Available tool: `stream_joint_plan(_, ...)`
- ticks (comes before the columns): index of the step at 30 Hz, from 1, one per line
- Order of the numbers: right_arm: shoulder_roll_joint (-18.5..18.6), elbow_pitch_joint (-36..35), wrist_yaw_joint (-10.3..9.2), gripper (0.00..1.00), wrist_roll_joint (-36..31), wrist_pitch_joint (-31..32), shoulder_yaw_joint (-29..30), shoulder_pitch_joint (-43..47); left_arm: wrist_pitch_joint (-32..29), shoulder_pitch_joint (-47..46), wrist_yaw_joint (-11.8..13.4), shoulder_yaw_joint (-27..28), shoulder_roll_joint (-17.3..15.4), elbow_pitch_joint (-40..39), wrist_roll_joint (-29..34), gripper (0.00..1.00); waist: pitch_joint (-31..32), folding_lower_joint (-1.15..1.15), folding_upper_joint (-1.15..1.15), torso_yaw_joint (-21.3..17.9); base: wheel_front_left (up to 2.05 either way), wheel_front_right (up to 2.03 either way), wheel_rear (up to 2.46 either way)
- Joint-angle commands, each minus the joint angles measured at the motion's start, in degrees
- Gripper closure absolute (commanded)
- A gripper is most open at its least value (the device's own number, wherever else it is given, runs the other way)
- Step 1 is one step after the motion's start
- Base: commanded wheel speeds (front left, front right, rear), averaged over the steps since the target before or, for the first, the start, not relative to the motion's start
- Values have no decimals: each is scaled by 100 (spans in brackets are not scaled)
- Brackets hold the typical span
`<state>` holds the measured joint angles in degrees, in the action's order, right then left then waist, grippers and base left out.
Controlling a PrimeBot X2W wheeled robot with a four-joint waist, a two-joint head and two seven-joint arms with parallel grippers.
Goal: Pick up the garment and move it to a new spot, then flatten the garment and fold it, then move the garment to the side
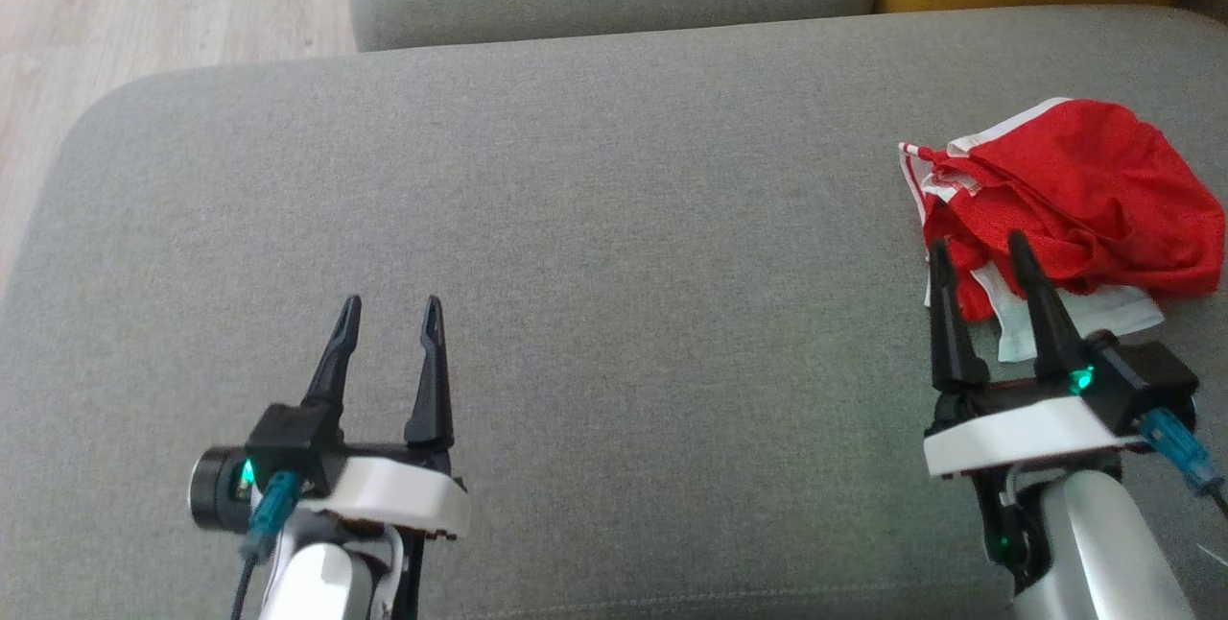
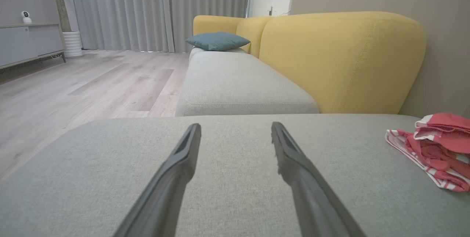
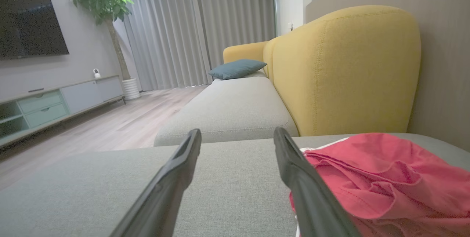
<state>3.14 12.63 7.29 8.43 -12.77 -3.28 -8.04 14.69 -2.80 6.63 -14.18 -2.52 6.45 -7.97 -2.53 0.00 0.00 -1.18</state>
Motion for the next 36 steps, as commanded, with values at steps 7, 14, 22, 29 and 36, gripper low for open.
stream_joint_plan(7,-24,-274,20,0,211,-154,-95,48,31,-75,29,146,-36,-244,35,0,8,0,0,19,0,0,0)
stream_joint_plan(14,-25,-248,20,0,172,-182,-152,146,31,-81,153,184,-36,-353,51,0,-9,0,0,3,0,0,0)
stream_joint_plan(22,-25,-160,20,0,164,-195,-234,197,31,-24,26,276,-36,-526,-75,0,-45,0,0,-29,0,0,0)
stream_joint_plan(29,-25,-127,20,0,194,-204,-267,137,31,60,-190,497,-36,-596,-458,0,-101,0,0,-44,0,0,0)
stream_joint_plan(36,-26,-89,20,0,237,-211,-290,128,31,88,-345,547,-36,-340,-647,0,-115,0,0,-50,0,0,0)
